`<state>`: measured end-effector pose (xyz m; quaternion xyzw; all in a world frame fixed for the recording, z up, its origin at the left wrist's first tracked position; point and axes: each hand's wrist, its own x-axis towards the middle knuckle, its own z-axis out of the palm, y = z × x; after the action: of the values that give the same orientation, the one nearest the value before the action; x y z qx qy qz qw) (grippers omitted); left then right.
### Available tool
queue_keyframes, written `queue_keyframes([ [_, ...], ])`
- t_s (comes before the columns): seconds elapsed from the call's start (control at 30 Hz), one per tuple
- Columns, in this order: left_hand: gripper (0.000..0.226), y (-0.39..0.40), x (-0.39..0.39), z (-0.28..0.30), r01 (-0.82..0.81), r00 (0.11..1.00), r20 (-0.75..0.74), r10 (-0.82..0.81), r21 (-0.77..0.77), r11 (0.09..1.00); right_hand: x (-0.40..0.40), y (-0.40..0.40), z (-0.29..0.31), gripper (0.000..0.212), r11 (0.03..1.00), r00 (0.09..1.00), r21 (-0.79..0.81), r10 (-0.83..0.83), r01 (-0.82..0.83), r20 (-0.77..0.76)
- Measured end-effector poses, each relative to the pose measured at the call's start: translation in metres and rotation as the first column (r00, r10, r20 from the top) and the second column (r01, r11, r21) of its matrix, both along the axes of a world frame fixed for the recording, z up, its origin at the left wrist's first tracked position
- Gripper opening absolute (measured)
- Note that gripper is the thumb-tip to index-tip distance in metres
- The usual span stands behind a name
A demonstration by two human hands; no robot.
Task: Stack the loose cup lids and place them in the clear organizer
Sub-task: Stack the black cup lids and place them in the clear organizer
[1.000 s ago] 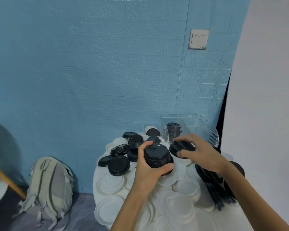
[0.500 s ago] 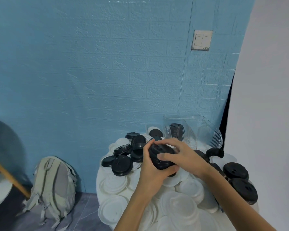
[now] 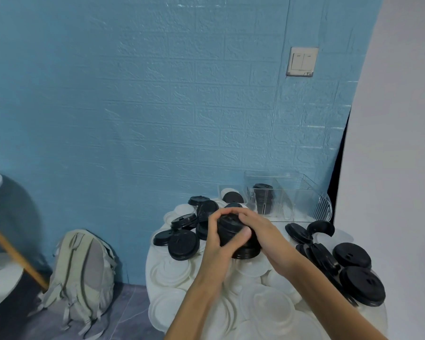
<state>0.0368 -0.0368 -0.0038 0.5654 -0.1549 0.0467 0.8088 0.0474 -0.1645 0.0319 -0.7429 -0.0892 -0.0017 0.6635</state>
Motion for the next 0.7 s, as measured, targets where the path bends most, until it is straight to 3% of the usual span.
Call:
queue_keyframes([
  [0.07, 0.042, 0.002, 0.004, 0.002, 0.002, 0.999, -0.052, -0.006, -0.072, 0.997, 0.002, 0.004, -0.002, 0.034, 0.999, 0.999, -0.036, -0.040, 0.040, 0.013],
  [0.27, 0.021, 0.007, 0.008, -0.001, -0.050, 0.995, -0.094, 0.045, -0.049, 0.998, 0.006, 0.013, -0.007, 0.034, 0.993, 0.997, -0.092, -0.076, 0.078, 0.029],
  [0.57, 0.030, 0.020, 0.013, -0.006, -0.056, 0.993, -0.111, 0.049, -0.057, 0.997, 0.008, 0.028, -0.006, 0.032, 0.992, 0.999, -0.117, -0.034, 0.035, 0.004],
  [0.7, 0.038, 0.036, 0.012, -0.003, -0.039, 0.997, -0.066, 0.040, 0.016, 0.999, 0.012, 0.037, -0.001, 0.031, 0.992, 0.999, -0.119, 0.036, -0.040, -0.034],
])
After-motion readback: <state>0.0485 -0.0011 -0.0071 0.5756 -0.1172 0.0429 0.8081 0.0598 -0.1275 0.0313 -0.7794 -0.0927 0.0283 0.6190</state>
